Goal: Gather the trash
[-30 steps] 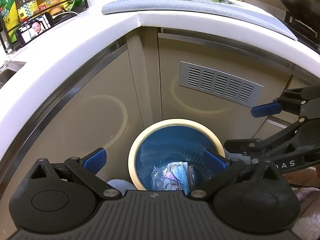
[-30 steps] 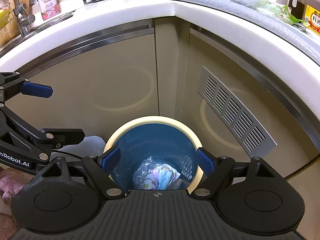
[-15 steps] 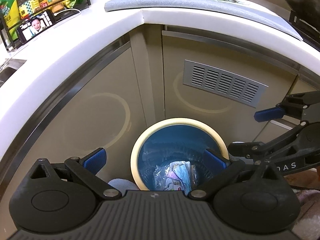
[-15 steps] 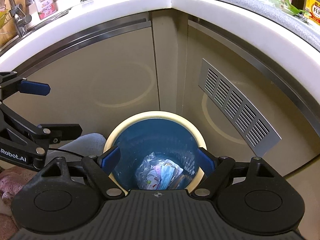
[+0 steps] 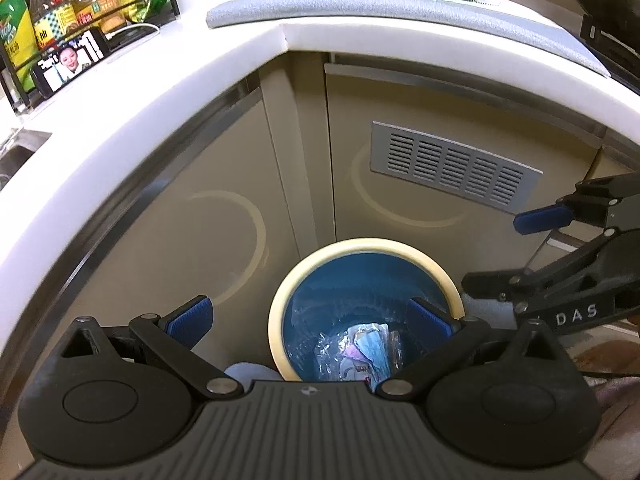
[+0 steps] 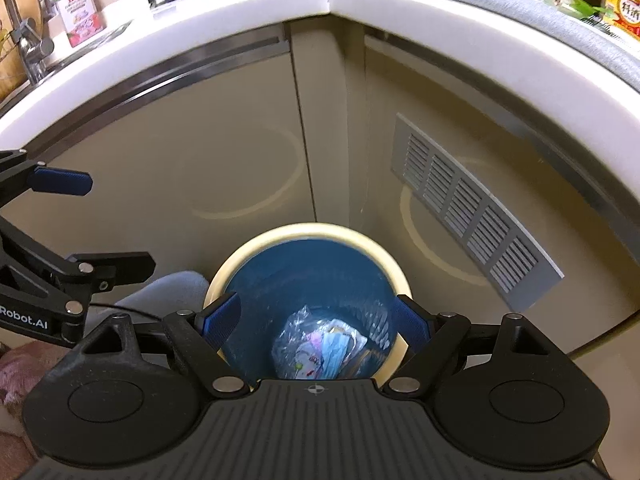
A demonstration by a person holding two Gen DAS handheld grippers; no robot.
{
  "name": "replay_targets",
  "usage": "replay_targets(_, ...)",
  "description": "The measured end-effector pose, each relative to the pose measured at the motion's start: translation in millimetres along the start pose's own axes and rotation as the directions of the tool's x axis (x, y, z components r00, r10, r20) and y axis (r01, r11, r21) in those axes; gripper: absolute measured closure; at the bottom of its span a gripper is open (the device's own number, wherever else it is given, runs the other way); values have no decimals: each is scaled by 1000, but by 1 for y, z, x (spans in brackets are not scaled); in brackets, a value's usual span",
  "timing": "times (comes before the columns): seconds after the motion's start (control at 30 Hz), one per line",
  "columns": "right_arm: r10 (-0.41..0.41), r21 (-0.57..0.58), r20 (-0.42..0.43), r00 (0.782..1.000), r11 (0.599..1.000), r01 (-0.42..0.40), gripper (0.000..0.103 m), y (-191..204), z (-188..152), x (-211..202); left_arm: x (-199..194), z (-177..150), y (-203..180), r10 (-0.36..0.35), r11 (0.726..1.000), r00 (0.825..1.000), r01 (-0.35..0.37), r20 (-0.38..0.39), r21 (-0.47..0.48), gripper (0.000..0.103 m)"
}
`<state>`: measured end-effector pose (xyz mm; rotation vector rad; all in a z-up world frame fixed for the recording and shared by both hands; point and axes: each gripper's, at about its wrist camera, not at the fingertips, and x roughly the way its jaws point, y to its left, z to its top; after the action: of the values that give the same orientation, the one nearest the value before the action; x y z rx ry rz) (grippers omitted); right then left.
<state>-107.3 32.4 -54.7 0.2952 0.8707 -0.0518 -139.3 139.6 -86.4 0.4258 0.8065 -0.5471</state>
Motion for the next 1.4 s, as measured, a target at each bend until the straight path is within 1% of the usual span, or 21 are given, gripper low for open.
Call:
replay_targets(0.07, -3, 10, 16, 1000, 1000, 3, 18, -3, 4, -4, -3, 5, 4, -3, 1000, 1000, 3, 7, -14, 0)
replay_targets(0.13, 12, 31, 37, 999, 999, -13, 18, -8, 10, -12, -7, 13, 11, -12, 999, 1000, 12, 15, -41, 0)
replay_targets(0.2, 34, 48, 77, 996, 998, -37, 18, -14, 18, -23, -14, 24, 20, -13, 997, 999, 15, 32, -70, 0)
replay_targets(0.27, 60, 61, 132, 989, 996, -69, 18, -21, 28, -37, -23, 35, 28, 9, 995, 998, -3, 65, -96, 0)
replay_targets(0.37, 91, 60, 233, 968, 992, -108, 15, -31, 44, -60, -38, 52, 40, 28, 991, 993, -12, 115, -134, 0)
replay_targets(0.43, 91, 55, 302, 949, 992, -113, 13, -41, 57, -74, -48, 62, 46, 33, 987, 989, -10, 141, -159, 0)
replay_targets(0.53, 63, 60, 399, 915, 994, -95, 12, -60, 79, -87, -60, 76, 51, 47, 983, 984, -15, 170, -181, 0)
replay_targets(0.6, 30, 93, 435, 900, 993, -78, 10, -78, 95, -90, -64, 83, 52, 56, 982, 982, -21, 182, -187, 0)
replay_targets(0.67, 2, 137, 458, 889, 988, -73, 8, -98, 110, -86, -67, 90, 54, 65, 981, 980, -30, 185, -190, 0)
replay_targets(0.7, -16, 161, 462, 887, 985, -66, 8, -107, 116, -81, -67, 93, 54, 71, 981, 980, -35, 184, -191, 0)
replay_targets(0.77, -57, 194, 462, 885, 980, -38, 7, -125, 130, -69, -67, 98, 54, 80, 980, 980, -44, 180, -194, 0)
replay_targets(0.83, -80, 226, 449, 890, 974, -26, 7, -140, 147, -51, -64, 101, 54, 82, 979, 982, -47, 171, -197, 0)
replay_targets(0.93, -75, 297, 442, 894, 953, -66, 7, -165, 164, -34, -60, 102, 55, 87, 978, 984, -55, 157, -199, 0)
replay_targets(0.97, -78, 315, 445, 892, 946, -75, 7, -170, 170, -29, -59, 103, 55, 91, 978, 984, -60, 152, -199, 0)
replay_targets(1.0, -91, 329, 453, 887, 942, -71, 7, -176, 175, -26, -57, 104, 56, 95, 978, 985, -65, 147, -199, 0)
replay_targets(1.07, -140, 355, 484, 864, 934, -47, 7, -189, 185, -22, -55, 107, 57, 104, 977, 985, -75, 138, -200, 0)
replay_targets(1.13, -200, 421, 506, 839, 906, -38, 7, -211, 197, -20, -52, 113, 59, 117, 975, 984, -89, 133, -202, 0)
replay_targets(1.2, -237, 517, 516, 823, 852, -79, 6, -238, 205, -14, -48, 121, 59, 124, 974, 983, -96, 132, -206, 0)
replay_targets(1.3, -247, 650, 508, 825, 738, -180, 6, -280, 210, 4, -42, 139, 60, 108, 971, 985, -76, 132, -225, 0)
replay_targets(1.33, -243, 675, 509, 826, 708, -208, 6, -291, 211, 11, -39, 147, 60, 102, 970, 986, -69, 134, -231, 0)
replay_targets(1.4, -232, 706, 517, 824, 660, -257, 6, -309, 213, 26, -33, 163, 57, 99, 970, 985, -64, 139, -234, 0)
